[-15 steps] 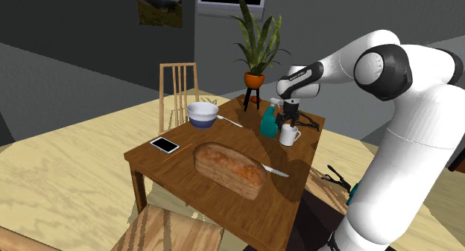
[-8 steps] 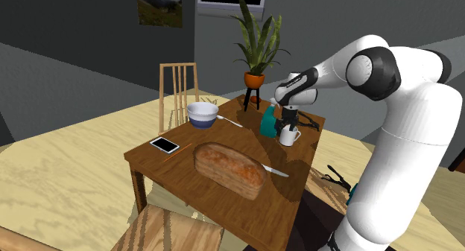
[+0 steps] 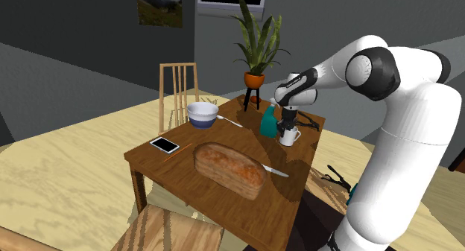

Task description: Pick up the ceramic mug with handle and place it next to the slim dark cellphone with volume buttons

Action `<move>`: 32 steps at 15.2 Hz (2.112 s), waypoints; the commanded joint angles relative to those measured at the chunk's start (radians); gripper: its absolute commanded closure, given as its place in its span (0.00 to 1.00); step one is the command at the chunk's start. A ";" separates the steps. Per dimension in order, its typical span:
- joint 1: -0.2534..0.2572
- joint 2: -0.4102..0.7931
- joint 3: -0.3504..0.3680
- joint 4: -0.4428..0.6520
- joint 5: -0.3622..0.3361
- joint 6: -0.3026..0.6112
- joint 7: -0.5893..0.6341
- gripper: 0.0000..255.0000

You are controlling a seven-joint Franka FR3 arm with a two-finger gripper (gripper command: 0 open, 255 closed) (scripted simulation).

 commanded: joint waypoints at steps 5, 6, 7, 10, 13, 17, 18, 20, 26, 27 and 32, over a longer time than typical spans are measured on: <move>0.000 0.000 0.000 0.000 0.000 0.000 0.000 1.00; 0.000 0.000 0.000 0.000 0.000 0.000 0.000 1.00; 0.000 0.000 0.000 0.000 0.000 0.000 0.000 1.00; 0.002 -0.016 -0.002 0.010 -0.009 -0.025 0.005 1.00; 0.005 -0.039 -0.003 0.028 -0.022 -0.063 0.012 1.00; 0.008 -0.067 -0.004 0.054 -0.036 -0.114 0.020 1.00; 0.008 -0.074 -0.004 0.061 -0.039 -0.127 0.022 1.00; 0.010 -0.086 -0.004 0.075 -0.045 -0.153 0.025 1.00; 0.013 -0.117 -0.003 0.125 -0.059 -0.231 0.032 1.00; 0.013 -0.121 -0.003 0.134 -0.061 -0.244 0.033 1.00; 0.015 -0.140 -0.001 0.182 -0.068 -0.309 0.035 1.00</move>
